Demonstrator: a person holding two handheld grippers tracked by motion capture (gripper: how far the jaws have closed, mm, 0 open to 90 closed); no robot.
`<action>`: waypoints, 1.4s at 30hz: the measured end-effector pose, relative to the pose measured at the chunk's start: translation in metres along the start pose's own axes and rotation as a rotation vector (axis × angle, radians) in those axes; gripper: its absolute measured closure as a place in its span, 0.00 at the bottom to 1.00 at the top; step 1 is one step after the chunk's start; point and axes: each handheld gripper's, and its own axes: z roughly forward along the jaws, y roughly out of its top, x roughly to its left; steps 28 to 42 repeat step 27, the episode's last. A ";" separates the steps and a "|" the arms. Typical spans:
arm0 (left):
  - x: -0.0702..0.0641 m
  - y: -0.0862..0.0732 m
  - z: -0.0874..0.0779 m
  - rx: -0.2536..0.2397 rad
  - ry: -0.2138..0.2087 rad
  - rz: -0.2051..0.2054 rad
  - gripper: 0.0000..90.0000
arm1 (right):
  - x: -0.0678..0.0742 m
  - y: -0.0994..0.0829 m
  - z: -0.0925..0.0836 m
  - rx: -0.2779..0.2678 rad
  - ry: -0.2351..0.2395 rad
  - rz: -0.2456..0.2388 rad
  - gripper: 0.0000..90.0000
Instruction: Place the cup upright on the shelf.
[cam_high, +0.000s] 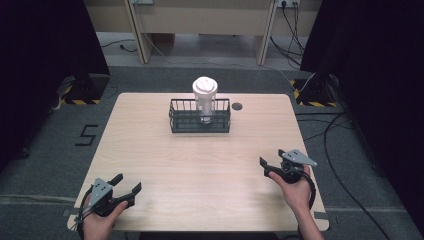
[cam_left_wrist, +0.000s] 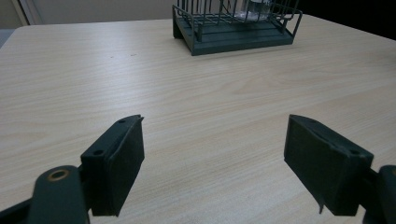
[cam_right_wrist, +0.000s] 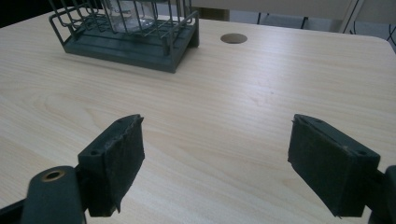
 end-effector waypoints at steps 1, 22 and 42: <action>0.000 0.000 0.000 0.000 0.000 0.000 0.22 | -0.001 -0.001 -0.001 0.000 -0.001 -0.003 0.21; 0.000 0.000 0.000 -0.001 0.001 0.002 0.22 | -0.004 -0.027 -0.006 -0.038 -0.012 0.039 0.22; 0.000 0.000 0.000 0.000 0.001 0.001 0.22 | -0.003 -0.025 -0.006 -0.056 0.012 0.043 0.22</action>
